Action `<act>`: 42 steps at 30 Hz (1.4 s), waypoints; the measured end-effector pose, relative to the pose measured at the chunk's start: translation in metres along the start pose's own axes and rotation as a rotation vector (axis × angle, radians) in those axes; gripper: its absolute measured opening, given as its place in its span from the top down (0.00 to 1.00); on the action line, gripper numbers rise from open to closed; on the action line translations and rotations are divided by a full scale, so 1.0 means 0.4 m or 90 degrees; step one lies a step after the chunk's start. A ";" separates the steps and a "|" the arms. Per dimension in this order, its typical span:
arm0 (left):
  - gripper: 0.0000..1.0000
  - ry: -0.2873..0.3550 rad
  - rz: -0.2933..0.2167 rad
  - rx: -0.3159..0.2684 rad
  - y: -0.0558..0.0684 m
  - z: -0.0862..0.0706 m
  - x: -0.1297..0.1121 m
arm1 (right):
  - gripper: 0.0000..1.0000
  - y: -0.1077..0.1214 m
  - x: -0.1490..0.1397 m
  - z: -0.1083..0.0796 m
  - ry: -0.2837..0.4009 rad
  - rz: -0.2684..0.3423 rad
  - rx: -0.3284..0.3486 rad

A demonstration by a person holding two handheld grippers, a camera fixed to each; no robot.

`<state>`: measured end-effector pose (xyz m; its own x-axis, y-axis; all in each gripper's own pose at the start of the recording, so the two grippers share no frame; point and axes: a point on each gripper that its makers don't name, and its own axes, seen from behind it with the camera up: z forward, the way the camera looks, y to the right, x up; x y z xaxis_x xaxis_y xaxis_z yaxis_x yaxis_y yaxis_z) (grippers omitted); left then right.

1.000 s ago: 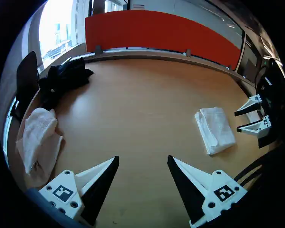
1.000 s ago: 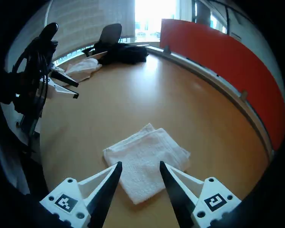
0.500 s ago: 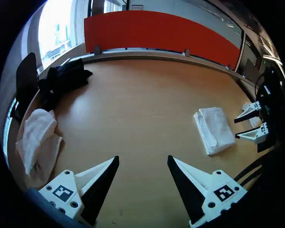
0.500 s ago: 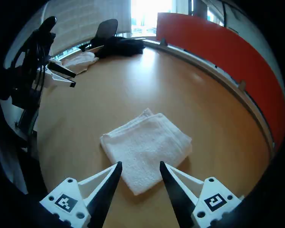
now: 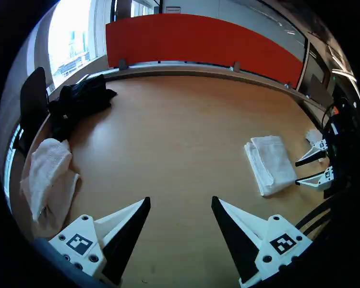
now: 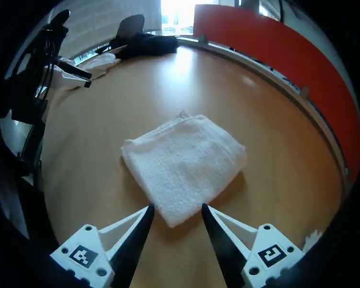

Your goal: Fold towel

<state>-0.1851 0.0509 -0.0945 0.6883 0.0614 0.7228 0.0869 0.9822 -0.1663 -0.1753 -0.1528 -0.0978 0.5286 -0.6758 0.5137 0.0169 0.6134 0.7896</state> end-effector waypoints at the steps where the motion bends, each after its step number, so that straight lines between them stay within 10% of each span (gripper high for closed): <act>1: 0.06 0.000 0.000 0.000 0.001 0.000 0.000 | 0.24 0.000 -0.006 0.000 -0.003 0.000 0.000; 10: 0.06 0.001 0.000 -0.001 0.005 0.002 0.002 | 0.25 -0.002 -0.038 -0.004 -0.019 0.000 -0.001; 42: 0.06 0.001 -0.001 -0.002 0.005 0.002 -0.003 | 0.85 -0.014 -0.075 0.011 -0.028 0.000 -0.007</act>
<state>-0.1863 0.0529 -0.0953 0.6897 0.0589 0.7217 0.0906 0.9818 -0.1667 -0.1950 -0.1378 -0.1160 0.4903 -0.6930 0.5286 0.0264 0.6180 0.7857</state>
